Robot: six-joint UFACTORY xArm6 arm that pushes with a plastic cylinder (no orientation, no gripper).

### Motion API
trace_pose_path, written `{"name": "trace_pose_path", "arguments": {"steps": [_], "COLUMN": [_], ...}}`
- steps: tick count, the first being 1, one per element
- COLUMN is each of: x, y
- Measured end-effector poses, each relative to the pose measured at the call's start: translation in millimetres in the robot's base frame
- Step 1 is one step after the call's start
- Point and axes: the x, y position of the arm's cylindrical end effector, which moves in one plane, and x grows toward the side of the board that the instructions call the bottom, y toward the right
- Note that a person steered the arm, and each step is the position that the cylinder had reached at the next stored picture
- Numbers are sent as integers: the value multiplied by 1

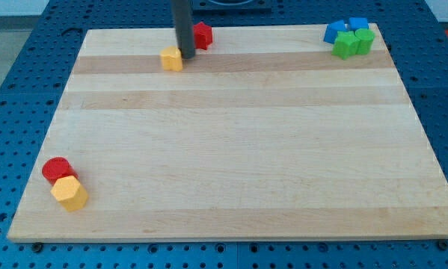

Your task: Slide the yellow heart towards the red circle

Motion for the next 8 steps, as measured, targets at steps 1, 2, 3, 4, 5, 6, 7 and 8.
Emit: {"name": "trace_pose_path", "arguments": {"steps": [1,2,3,4,5,6,7,8], "x": [0,0,18,56,54,43,27,50], "y": [-14,-15,-20,-28,-20,-23,-37,-70]}}
